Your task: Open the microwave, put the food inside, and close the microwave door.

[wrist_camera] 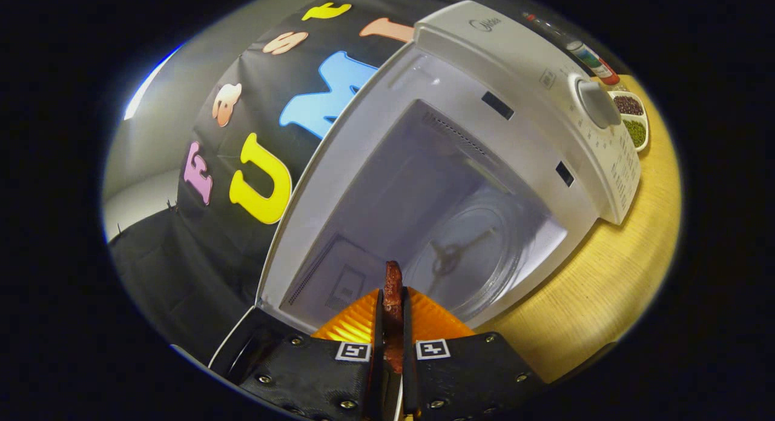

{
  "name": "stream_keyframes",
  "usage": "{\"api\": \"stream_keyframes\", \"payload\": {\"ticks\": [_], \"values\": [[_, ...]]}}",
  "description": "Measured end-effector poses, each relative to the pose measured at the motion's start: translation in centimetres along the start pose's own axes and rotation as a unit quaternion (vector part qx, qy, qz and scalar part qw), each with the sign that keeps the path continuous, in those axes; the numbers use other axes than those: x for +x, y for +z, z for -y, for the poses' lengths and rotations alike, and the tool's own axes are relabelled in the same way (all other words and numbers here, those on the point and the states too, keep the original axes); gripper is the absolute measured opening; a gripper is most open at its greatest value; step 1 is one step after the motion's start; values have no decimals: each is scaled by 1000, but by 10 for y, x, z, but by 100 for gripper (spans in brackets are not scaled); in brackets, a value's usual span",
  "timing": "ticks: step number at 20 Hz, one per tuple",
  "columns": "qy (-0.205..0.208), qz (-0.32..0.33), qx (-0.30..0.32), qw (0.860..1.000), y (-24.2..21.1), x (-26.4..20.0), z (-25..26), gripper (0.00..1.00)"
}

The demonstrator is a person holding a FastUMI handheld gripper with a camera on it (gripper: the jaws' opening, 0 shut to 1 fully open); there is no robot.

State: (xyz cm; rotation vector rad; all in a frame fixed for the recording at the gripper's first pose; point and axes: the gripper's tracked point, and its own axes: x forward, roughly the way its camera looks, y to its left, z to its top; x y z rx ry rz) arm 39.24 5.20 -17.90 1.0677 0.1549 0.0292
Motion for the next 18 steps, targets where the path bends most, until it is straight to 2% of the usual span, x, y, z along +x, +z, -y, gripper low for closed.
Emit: {"api": "stream_keyframes", "payload": {"ticks": [2, 14, 17, 18], "values": [[-17, 17, -8, 1000, 7, 15, 6, 13], [-31, 71, -28, 997, 5, 60, 14, 13], [-46, 97, -59, 992, 10, 64, 18, 18], [-50, 106, -65, 991, 13, 66, 19, 23]]}}
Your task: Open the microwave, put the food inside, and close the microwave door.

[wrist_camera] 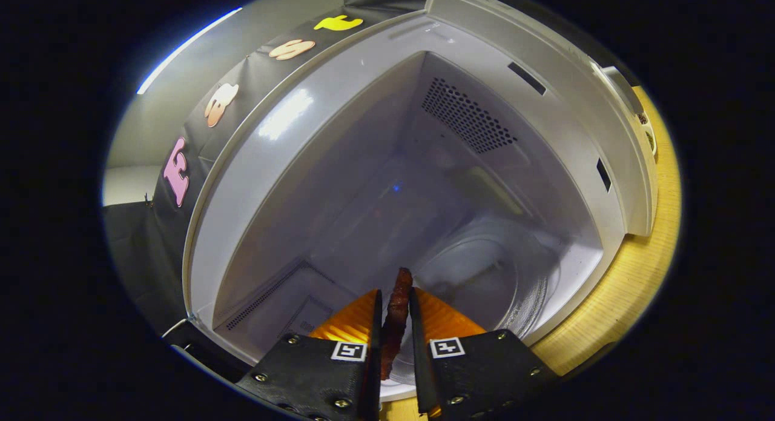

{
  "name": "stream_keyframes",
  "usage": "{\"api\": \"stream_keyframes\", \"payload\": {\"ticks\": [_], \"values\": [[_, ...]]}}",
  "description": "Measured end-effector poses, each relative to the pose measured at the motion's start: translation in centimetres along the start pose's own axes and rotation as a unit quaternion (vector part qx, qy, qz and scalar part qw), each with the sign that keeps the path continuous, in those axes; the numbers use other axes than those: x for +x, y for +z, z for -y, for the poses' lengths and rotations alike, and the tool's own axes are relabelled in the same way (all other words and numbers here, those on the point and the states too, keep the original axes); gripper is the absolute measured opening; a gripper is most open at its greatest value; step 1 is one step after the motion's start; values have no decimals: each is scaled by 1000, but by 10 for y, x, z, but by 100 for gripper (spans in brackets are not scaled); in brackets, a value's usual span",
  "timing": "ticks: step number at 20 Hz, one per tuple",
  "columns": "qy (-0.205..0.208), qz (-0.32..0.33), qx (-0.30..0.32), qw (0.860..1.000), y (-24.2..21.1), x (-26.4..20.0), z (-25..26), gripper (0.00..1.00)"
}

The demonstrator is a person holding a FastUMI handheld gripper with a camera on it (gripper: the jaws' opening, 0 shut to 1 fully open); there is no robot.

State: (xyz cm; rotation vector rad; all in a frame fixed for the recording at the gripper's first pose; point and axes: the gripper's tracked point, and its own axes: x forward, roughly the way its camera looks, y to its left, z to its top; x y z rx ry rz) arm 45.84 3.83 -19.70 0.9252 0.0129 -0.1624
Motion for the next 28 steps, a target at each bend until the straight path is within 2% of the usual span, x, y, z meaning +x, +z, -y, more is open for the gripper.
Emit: {"api": "stream_keyframes", "payload": {"ticks": [2, 4, 5, 6, 7, 8, 10, 13, 16, 19, 23, 26, 28], "values": [[-10, 8, -20, 1000, 3, 4, 3, 34], [-12, 13, -61, 998, 3, 6, 3, 55], [-16, 12, -81, 996, 1, 5, 5, 55], [-20, 13, -95, 995, 0, 4, 7, 64], [-20, 9, -103, 994, -4, 2, 7, 67], [-34, 2, -111, 993, -4, 2, 13, 83], [-59, -15, -136, 989, -5, 0, 23, 96], [-69, 5, -207, 976, 9, -12, 25, 96], [-69, 80, -303, 947, 40, -15, 12, 96], [-54, 90, -377, 920, 45, -19, -3, 96], [-18, 74, -384, 920, 39, -45, -28, 96], [18, 30, -389, 921, 24, -78, -45, 96], [51, -2, -400, 915, 15, -111, -59, 96]]}}
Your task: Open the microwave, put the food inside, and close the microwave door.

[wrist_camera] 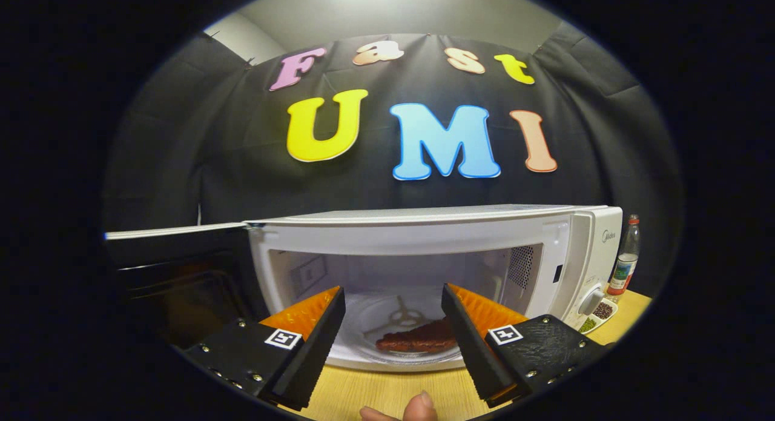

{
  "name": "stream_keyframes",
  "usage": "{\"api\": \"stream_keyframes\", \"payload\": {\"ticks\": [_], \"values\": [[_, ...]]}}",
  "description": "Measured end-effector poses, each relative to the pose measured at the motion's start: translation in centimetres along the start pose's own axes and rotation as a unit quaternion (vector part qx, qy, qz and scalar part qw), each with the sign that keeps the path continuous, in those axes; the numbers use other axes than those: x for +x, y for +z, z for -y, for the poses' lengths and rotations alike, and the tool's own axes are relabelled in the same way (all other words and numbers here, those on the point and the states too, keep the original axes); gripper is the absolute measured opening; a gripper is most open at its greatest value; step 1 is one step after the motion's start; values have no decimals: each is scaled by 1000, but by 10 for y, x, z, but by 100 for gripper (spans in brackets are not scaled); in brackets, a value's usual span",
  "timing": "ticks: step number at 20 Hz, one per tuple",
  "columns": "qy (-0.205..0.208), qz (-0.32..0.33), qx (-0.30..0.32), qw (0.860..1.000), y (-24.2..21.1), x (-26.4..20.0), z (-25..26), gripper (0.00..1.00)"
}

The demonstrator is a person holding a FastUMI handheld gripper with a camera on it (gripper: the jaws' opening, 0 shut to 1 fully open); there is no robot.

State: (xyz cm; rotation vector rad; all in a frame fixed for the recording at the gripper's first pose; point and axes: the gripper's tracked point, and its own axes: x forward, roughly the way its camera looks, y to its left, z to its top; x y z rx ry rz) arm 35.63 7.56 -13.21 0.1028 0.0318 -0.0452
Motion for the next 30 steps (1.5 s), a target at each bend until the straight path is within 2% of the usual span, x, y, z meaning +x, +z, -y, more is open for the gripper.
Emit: {"api": "stream_keyframes", "payload": {"ticks": [3, 7, 9, 12, 15, 17, 19, 21, 22, 23, 24, 25, 26, 30], "values": [[80, 7, -23, 997, 26, -68, -41, 97], [174, 78, -48, 980, 72, -182, -101, 96], [223, 94, -46, 969, 83, -230, -134, 96], [302, 125, -52, 944, 105, -295, -188, 96], [341, 125, -77, 929, 91, -318, -233, 95], [361, 96, -106, 922, 64, -315, -259, 89], [354, 60, -118, 926, 36, -305, -266, 80], [355, 32, -100, 929, 17, -298, -275, 66], [365, 10, -93, 926, 4, -294, -279, 54], [355, -6, -92, 930, -6, -287, -278, 49], [337, -9, -97, 937, -11, -279, -270, 31], [330, -5, -104, 938, -11, -273, -264, 20], [331, -6, -111, 937, -18, -269, -264, 2], [336, -58, -43, 939, -44, -269, -257, 1]]}}
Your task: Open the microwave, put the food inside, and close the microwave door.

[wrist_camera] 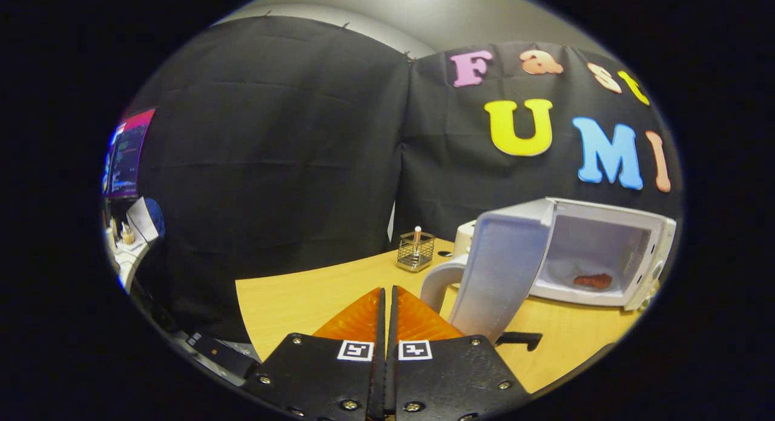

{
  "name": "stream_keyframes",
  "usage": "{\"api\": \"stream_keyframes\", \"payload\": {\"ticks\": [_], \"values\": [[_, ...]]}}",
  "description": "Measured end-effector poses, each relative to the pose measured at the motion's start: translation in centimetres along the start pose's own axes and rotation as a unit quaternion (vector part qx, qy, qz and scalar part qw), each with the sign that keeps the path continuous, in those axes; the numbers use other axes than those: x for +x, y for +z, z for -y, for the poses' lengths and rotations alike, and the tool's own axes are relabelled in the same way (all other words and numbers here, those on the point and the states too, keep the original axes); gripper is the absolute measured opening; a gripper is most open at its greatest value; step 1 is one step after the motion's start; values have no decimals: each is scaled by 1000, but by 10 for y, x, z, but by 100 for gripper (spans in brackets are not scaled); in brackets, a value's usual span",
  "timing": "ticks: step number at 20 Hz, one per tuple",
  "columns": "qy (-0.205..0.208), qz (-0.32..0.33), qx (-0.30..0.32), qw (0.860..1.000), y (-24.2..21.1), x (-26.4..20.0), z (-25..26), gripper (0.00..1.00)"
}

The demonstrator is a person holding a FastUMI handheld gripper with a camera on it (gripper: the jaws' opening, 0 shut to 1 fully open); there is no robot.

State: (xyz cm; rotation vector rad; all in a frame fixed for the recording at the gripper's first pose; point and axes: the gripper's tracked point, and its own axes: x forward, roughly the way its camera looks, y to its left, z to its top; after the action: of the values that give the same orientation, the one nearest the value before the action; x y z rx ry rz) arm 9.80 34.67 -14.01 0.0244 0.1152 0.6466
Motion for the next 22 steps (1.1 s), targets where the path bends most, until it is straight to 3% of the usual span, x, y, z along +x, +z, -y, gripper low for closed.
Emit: {"api": "stream_keyframes", "payload": {"ticks": [10, 22], "values": [[-40, 15, -6, 999, 2, -43, 43, 1], [-179, 13, 23, 983, -7, -85, 190, 1]]}}
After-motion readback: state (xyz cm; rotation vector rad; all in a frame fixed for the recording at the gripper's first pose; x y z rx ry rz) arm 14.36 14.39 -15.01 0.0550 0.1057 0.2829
